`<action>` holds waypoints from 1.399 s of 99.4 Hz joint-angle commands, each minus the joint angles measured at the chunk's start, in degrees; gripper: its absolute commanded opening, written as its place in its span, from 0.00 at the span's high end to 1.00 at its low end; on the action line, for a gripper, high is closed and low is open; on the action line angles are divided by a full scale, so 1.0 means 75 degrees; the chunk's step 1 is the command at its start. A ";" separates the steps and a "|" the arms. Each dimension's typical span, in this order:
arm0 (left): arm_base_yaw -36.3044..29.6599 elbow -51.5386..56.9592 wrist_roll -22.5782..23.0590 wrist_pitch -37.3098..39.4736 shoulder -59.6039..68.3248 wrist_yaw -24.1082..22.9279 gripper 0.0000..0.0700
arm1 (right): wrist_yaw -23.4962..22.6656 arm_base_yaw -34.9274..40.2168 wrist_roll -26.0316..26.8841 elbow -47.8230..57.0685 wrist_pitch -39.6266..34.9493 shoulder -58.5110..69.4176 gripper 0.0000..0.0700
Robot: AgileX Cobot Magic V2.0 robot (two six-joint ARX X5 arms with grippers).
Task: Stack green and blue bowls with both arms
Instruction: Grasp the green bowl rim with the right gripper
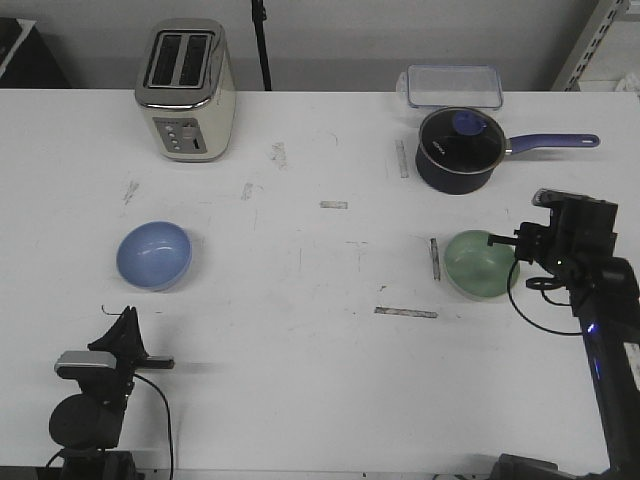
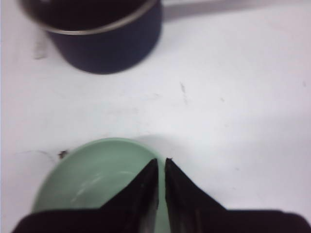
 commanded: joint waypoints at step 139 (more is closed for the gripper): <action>0.0009 -0.0166 0.0099 0.0082 -0.0015 -0.0009 1.00 | -0.1370 -0.0848 -0.0790 -0.0219 -0.0370 0.1824 0.99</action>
